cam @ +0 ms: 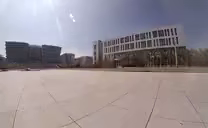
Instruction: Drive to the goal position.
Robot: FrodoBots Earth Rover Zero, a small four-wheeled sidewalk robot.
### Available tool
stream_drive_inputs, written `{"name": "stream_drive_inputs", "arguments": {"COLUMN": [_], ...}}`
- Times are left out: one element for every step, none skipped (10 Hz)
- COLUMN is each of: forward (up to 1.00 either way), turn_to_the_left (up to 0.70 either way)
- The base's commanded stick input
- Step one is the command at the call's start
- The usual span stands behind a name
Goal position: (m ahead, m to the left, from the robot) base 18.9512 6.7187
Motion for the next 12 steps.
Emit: {"name": "stream_drive_inputs", "arguments": {"forward": [0.70, 0.70, 0.70, 0.70, 0.70, 0.70, 0.70, 0.70, 0.70, 0.70, 0.70, 0.70], "turn_to_the_left": [0.02, 0.02, 0.02, 0.06, 0.23, 0.37, 0.37, 0.37, 0.37, 0.37, 0.37, 0.37]}}
